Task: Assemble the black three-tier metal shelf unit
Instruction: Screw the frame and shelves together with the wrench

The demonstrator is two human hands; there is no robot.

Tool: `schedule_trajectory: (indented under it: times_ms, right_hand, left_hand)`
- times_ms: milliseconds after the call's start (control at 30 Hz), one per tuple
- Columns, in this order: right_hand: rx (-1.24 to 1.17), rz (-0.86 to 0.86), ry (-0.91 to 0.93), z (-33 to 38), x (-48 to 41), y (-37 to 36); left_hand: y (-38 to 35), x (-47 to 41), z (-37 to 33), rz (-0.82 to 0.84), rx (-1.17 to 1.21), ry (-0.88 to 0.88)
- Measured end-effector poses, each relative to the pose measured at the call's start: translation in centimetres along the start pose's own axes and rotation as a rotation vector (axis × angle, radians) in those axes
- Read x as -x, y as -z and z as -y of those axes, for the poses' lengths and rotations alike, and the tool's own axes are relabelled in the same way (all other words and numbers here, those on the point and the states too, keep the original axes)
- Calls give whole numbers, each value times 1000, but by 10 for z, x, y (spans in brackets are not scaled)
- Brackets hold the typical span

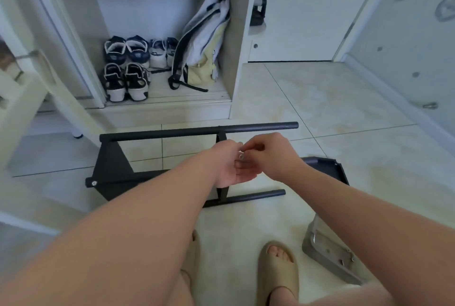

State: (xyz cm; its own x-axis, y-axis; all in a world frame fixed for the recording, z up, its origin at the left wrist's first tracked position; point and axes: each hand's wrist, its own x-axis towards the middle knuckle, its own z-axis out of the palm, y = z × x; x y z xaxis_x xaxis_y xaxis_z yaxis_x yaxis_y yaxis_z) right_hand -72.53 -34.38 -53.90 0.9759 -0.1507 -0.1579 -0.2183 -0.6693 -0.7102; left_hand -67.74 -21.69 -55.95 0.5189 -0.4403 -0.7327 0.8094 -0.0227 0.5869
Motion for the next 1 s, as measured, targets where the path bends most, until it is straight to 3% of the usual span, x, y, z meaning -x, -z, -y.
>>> schedule_trajectory:
  times_ms: [167, 300, 467, 600, 833, 1000]
  right_hand:
    - [51, -84, -9, 2, -15, -15]
    - [219, 41, -76, -18, -29, -28]
    - [600, 248, -77, -42, -50, -39]
    - [594, 320, -52, -54, -68, -52]
    - [479, 358, -38, -70, -89, -63]
    - [675, 362, 72, -70, -78, -70]
  left_hand:
    - [32, -4, -5, -161, -15, 25]
    - [51, -12, -11, -225, -123, 17]
    - [65, -43, -11, -457, -720, -142]
    - [68, -70, -10, -452, -990, -215]
    - [64, -103, -11, -402, -1139, -215]
    - [61, -111, -10, -364, -1194, -190]
